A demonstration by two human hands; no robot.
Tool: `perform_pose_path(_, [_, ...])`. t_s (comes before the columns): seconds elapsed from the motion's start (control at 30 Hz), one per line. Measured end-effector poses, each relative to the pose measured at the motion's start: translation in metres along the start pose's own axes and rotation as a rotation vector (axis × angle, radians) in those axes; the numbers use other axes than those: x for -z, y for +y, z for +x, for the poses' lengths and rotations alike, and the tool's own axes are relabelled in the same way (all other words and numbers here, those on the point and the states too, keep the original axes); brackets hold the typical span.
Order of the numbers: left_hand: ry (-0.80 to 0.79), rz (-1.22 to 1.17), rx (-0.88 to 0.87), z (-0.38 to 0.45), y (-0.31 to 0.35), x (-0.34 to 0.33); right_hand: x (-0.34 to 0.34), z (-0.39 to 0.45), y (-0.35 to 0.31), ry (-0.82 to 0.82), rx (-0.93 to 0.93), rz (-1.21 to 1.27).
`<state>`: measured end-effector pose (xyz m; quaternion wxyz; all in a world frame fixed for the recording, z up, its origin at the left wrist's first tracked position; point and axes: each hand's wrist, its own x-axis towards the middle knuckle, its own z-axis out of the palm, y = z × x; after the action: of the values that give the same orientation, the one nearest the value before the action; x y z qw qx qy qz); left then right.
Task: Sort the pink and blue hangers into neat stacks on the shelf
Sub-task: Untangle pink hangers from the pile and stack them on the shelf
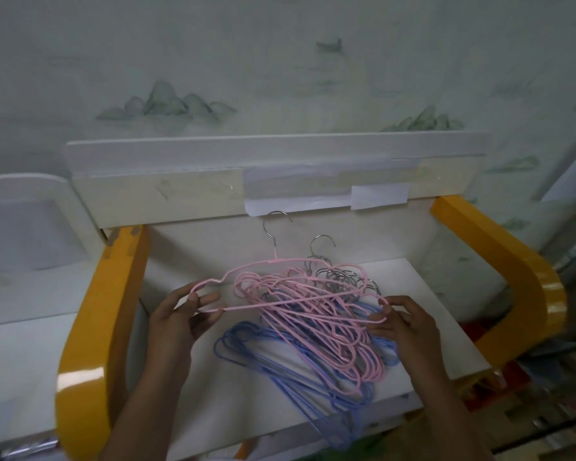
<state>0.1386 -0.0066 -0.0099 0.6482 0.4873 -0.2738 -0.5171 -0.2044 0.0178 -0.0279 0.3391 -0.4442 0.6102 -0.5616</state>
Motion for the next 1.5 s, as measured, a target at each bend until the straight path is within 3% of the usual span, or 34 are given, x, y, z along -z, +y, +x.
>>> perform_pose_path(0.2, [0.036,0.01,-0.041,-0.03,0.008,0.0,0.009,-0.014,-0.002,0.013,0.099,-0.034])
perform_pose_path(0.4, [0.083,0.002,-0.058,-0.067,0.015,0.005,0.011,-0.031,-0.015,0.068,0.237,-0.217])
perform_pose_path(0.9, [0.123,0.012,-0.099,-0.11,0.014,0.009,0.038,-0.052,-0.026,0.079,0.293,-0.095])
perform_pose_path(1.23, [0.214,-0.033,-0.173,-0.157,0.028,0.021,0.051,-0.062,-0.03,-0.109,0.199,0.158])
perform_pose_path(1.5, [0.343,0.025,-0.266,-0.215,0.053,0.091,0.011,-0.101,-0.041,-0.328,0.111,0.296])
